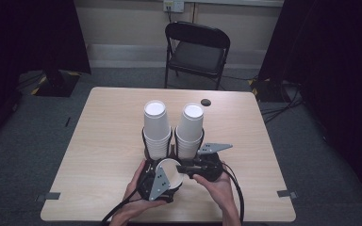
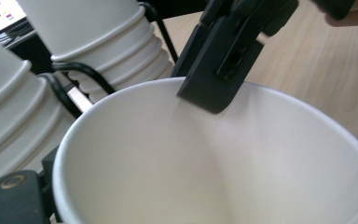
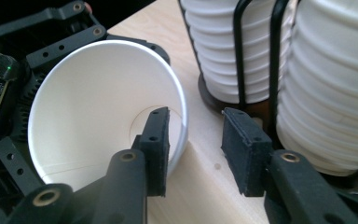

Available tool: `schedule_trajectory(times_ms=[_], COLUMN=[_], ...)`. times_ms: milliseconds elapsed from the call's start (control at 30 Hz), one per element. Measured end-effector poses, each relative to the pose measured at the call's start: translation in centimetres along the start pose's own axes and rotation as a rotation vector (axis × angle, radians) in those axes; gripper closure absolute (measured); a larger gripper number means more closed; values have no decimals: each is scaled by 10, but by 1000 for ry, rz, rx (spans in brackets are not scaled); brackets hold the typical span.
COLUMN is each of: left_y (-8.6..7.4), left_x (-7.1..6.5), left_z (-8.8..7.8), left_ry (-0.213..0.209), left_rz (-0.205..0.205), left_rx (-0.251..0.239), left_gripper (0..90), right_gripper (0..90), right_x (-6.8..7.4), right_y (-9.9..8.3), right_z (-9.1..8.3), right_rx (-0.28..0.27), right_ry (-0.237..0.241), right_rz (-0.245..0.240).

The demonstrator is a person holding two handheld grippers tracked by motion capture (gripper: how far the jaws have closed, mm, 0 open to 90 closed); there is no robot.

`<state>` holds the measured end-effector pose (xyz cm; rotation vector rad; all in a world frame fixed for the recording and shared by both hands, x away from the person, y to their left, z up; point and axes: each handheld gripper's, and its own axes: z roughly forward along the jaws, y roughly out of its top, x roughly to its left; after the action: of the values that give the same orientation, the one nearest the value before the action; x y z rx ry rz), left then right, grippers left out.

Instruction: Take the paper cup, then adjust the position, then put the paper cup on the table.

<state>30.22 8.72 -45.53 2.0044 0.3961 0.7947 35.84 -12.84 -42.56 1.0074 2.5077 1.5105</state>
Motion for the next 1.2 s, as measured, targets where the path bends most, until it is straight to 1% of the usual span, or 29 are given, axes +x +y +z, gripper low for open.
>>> schedule_trajectory(times_ms=[33, 67, 133, 200, 233, 267, 333, 433, 500, 533, 567, 600, 667, 700, 767, 833, 867, 900, 933, 967, 1067, 1200], left_y=[-1, -3, -6, -9, -9, -11, -12, -13, -14, -14, -15, -15, -16, -16, -16, -15, -15, -16, -16, -17, -20, -27], left_x=[2, 4, 6, 9, 9, 11, 14, 19, 21, 21, 24, 25, 28, 28, 33, 36, 38, 40, 42, 45, 52, 65], left_z=[-1, -2, -3, -4, -4, -7, -10, -13, -15, -15, -16, -17, -20, -20, -22, -25, -27, -29, -30, -31, -35, -40], left_ry=[2, -2, 2, 15, 15, 37, 49, 69, 75, 75, 78, 78, 94, 94, 98, 111, 114, 123, 127, 130, 144, 150], left_rz=[-10, -35, -67, -92, -92, -120, -138, -152, -171, -171, -178, -176, -181, -181, -194, -209, -202, -210, -209, -222, -248, -291], left_rx=[-2, -7, -15, -8, -8, -11, -23, -29, -36, -36, -39, -35, -35, -35, -46, -55, -53, -53, -51, -53, -56, -69], left_gripper=[102, 102, 102, 102, 102, 103, 102, 102, 103, 102, 103, 103, 103, 102, 103, 102, 102, 103, 102, 102, 102, 102], right_gripper=[589, 577, 586, 583, 583, 577, 577, 567, 562, 560, 557, 554, 544, 529, 507, 476, 463, 449, 437, 433, 401, 352], right_x=[0, 0, 1, 4, 4, 5, 5, 4, 3, 2, 1, -1, -2, -4, -6, -8, -9, -10, -11, -12, -15, -21], right_y=[0, -1, -1, -2, -2, -3, -4, -7, -9, -11, -12, -14, -18, -20, -23, -26, -27, -29, -31, -32, -38, -47], right_z=[-1, -1, -4, -5, -5, -6, -9, -13, -16, -18, -19, -20, -23, -25, -27, -30, -31, -32, -34, -35, -37, -39], right_rx=[-7, -20, -35, -49, -49, -58, -76, -102, -117, -125, -130, -141, -158, -174, -188, -210, -229, -239, -251, -254, -267, -288], right_ry=[-2, -7, -4, -14, -14, -31, -38, -54, -67, -71, -77, -88, -100, -110, -127, -145, -150, -158, -150, -148, -192, -231], right_rz=[2, 1, -9, -28, -28, -36, -44, -48, -43, -41, -37, -35, -31, -28, -33, -22, -20, -15, 5, 11, 20, 38])
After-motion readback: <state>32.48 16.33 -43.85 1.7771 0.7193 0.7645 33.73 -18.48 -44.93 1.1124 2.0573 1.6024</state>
